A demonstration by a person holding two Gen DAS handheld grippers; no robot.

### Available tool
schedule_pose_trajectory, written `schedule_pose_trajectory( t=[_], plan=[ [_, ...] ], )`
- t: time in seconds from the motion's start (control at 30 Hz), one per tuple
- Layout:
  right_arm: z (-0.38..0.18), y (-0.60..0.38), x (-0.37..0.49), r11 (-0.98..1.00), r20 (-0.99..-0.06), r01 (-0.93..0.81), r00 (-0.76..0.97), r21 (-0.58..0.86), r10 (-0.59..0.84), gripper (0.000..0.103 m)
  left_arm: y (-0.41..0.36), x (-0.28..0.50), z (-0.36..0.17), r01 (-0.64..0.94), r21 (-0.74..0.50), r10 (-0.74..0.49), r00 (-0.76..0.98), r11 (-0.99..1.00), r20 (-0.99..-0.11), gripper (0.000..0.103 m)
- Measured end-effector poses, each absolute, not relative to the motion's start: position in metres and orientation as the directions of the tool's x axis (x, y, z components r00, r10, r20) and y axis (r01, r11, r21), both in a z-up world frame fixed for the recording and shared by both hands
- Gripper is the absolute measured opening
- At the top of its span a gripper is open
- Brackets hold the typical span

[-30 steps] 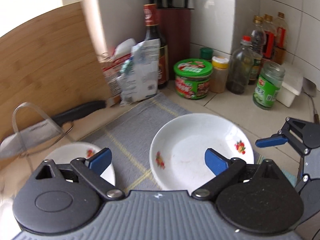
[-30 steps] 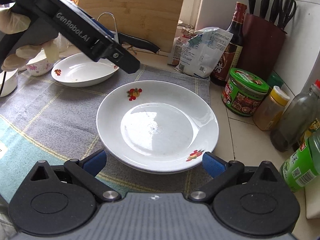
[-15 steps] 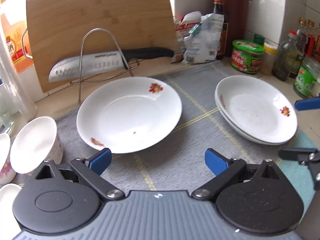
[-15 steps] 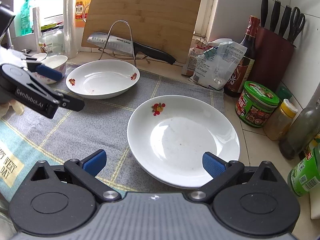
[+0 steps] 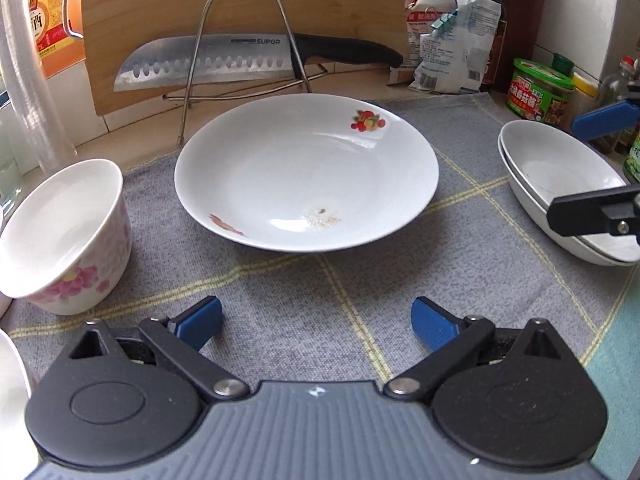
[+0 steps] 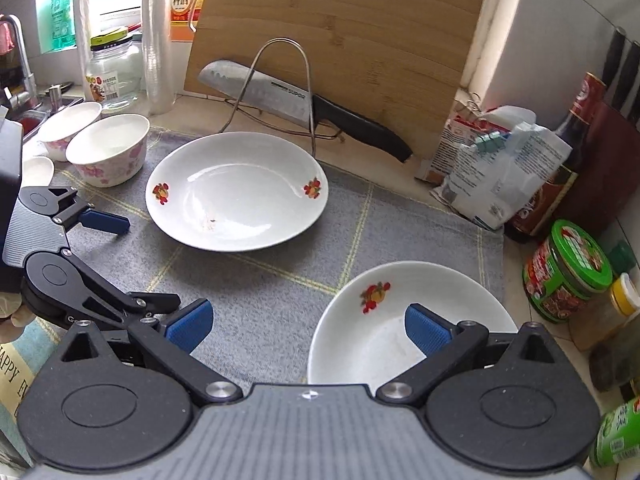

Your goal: Organize plates and bowls

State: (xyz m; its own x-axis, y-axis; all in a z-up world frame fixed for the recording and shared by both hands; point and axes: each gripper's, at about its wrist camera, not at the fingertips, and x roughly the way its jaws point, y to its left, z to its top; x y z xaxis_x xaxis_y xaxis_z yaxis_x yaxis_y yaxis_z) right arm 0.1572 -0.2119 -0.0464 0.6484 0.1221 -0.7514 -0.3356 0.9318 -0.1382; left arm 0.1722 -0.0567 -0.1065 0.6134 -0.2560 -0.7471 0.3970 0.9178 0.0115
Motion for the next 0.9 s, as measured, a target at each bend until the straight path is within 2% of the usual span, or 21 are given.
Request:
schedule_pose_trajectory(
  t=[0.43,0.9],
  plan=[
    [-0.062,-0.199,0.255,0.852,-0.797,-0.522,0.526,-0.026,0.297,0.103,-0.062,0.193,-0.109,0.366,0.008,-0.243,0.634,0.931,-0.734,0.103],
    [-0.088,-0.186,0.325,0.815,-0.88,-0.576,0.351,0.066,0.32,0.103,-0.058,0.206,-0.112,0.436,0.008,-0.304,0.64,0.9,-0.706,0.103]
  ],
)
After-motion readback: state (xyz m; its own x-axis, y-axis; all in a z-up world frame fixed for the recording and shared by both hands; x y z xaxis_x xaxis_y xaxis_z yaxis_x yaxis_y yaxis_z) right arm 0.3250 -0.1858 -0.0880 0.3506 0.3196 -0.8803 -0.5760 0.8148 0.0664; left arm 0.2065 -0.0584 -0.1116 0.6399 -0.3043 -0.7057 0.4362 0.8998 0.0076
